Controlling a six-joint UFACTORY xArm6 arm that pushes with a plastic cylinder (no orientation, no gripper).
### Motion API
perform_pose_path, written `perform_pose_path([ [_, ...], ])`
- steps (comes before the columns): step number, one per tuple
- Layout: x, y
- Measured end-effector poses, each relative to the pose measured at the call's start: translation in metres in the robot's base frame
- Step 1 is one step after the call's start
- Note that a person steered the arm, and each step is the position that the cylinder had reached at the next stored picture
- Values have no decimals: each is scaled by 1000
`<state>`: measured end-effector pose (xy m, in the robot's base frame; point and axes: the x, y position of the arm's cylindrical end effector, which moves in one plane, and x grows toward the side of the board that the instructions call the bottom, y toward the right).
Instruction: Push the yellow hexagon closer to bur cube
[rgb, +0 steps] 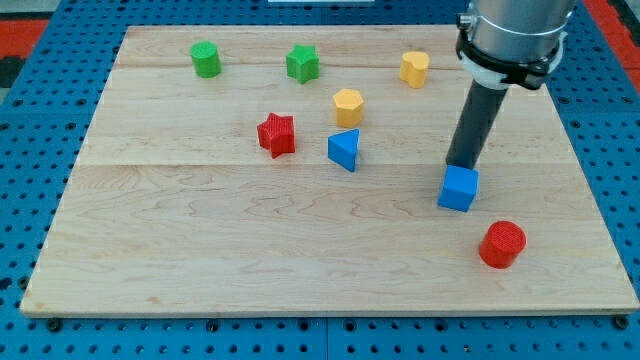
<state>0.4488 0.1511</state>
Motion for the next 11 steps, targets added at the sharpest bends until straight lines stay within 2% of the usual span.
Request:
perform_pose_path([
  [1, 8, 15],
  [2, -77, 60],
  [3, -152, 77],
  [4, -194, 9],
  [5, -196, -27],
  [6, -185, -98],
  [7, -132, -103],
  [8, -119, -102],
  [10, -99, -156],
  [11, -61, -105],
])
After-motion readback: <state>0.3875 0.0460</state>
